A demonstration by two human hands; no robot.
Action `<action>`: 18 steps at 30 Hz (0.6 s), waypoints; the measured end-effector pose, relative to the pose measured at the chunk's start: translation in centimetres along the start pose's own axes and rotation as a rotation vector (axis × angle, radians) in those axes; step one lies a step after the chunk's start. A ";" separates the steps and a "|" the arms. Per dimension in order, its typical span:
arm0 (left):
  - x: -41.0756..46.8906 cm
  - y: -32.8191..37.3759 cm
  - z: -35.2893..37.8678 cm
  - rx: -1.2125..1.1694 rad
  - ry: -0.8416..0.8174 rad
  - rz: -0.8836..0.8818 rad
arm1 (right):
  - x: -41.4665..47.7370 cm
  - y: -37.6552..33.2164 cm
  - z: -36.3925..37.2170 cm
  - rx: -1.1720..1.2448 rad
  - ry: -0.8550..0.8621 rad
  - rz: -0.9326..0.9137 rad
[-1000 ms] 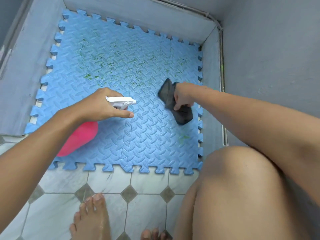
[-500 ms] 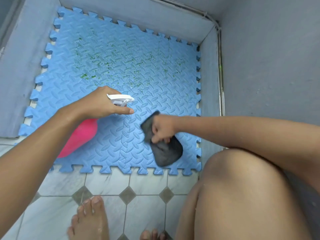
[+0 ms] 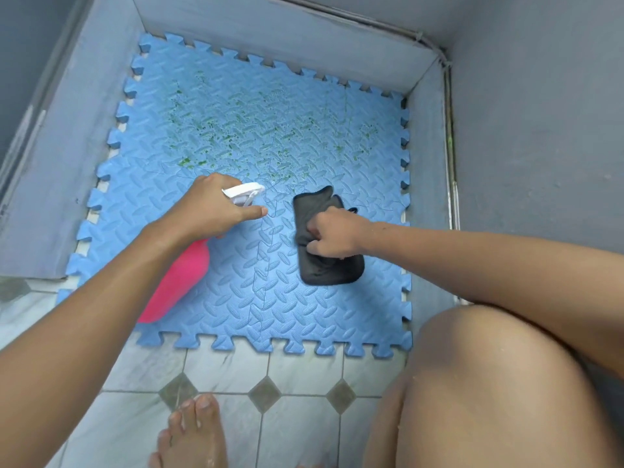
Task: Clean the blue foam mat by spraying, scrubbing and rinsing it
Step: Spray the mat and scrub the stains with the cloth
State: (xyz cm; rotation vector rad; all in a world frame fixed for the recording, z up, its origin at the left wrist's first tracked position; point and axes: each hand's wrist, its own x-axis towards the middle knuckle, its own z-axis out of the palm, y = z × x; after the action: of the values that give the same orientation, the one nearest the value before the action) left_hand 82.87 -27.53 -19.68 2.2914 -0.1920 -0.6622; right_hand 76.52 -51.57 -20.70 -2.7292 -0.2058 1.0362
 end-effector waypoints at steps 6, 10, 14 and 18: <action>0.0 0.2 -1.0 0.019 0.171 -0.075 | 1.6 -4.9 2.6 0.124 -0.007 -0.090; -0.3 -1.3 -2.0 -0.008 0.229 -0.178 | 2.6 -2.4 0.4 0.161 0.135 0.106; -1.4 -2.7 -2.8 -0.079 0.345 -0.310 | 3.6 -2.4 0.2 0.217 0.175 0.156; -1.7 -3.4 -4.8 -0.068 0.484 -0.364 | 4.3 -2.7 0.1 0.125 0.124 0.095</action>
State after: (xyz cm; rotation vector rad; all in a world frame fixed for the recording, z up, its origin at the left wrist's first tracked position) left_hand 83.71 -21.56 -18.48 2.3635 0.4771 -0.2627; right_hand 79.52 -48.08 -22.84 -2.7000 0.0092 0.8680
